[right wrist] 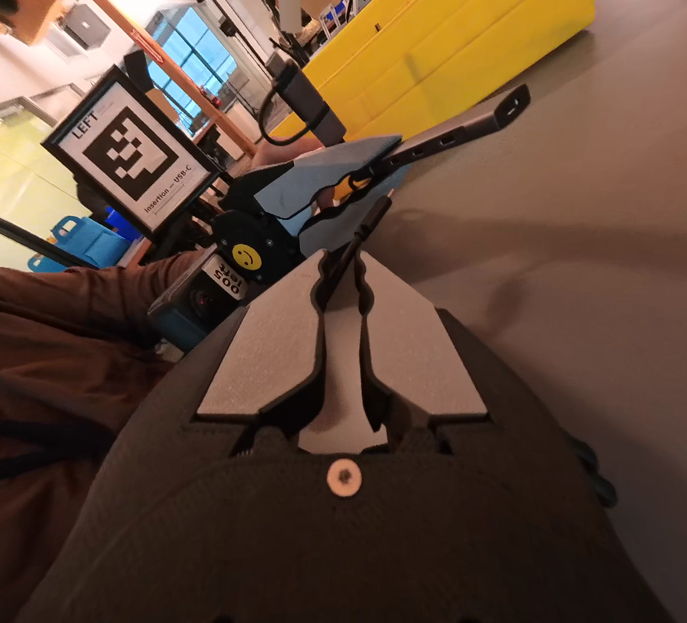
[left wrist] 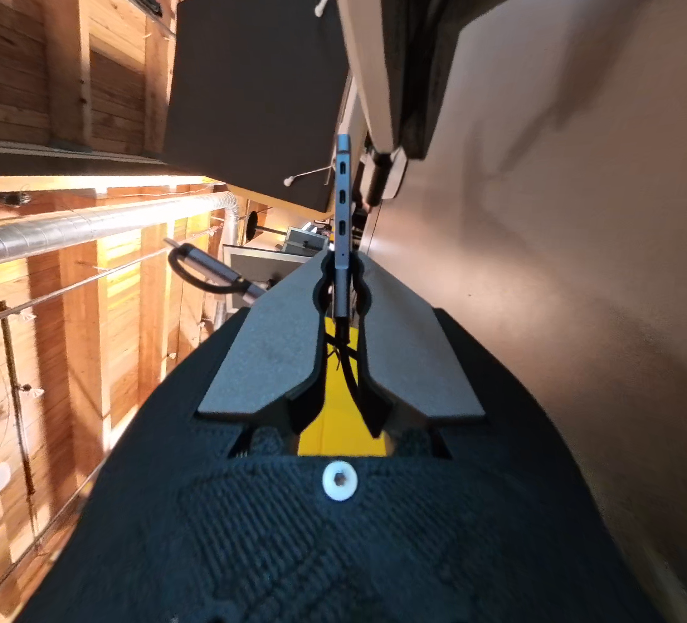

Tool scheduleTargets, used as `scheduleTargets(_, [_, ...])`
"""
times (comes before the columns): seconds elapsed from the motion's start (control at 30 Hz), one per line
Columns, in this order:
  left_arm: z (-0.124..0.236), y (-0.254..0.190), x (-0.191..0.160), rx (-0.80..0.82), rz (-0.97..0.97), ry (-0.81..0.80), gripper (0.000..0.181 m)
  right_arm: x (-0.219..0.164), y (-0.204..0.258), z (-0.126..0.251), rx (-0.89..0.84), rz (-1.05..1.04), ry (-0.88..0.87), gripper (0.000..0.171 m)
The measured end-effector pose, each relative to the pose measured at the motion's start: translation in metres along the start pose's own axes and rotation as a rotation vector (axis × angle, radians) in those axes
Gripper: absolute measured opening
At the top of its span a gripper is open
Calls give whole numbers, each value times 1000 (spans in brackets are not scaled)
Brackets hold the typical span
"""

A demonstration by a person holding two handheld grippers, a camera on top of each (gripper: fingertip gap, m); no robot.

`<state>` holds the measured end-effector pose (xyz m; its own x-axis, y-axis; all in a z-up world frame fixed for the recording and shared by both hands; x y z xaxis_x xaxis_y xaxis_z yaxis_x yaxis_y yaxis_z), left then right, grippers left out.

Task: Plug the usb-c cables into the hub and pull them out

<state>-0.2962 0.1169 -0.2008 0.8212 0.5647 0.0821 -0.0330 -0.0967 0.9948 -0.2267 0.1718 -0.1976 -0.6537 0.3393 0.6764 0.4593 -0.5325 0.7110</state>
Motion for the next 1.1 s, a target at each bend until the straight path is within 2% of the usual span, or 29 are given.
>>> scheduleTargets(0.33, [3, 1, 0, -6, 12, 6, 6, 10, 0, -7, 49, -94, -125, 8])
scheduleTargets(0.53, [3, 3, -2, 2, 10, 17, 6, 12, 4, -8, 181, -195, -159, 5])
scheduleTargets(0.6, [3, 4, -3, 11, 11, 18, 6, 12, 2, -9, 174, -215, -171, 5])
scheduleTargets(0.73, [3, 9, -6, 38, 32, 35, 6, 10, 0, -13, 146, -215, -142, 6])
scheduleTargets(1.1, [6, 12, -5, 49, 22, 24, 6, 9, 4, -15, 201, -225, -131, 5])
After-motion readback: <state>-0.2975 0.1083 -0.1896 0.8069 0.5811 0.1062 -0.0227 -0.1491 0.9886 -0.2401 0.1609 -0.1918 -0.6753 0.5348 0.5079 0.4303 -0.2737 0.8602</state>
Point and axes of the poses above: each gripper's, where its closed fingertips meet, z back along the fingers, x out of its top, y = z × x across the jaws, the point moved 4 cm from there along z, back along the fingers, and after that the axes turned 9 degrees about -z, right-handed, at the moved point
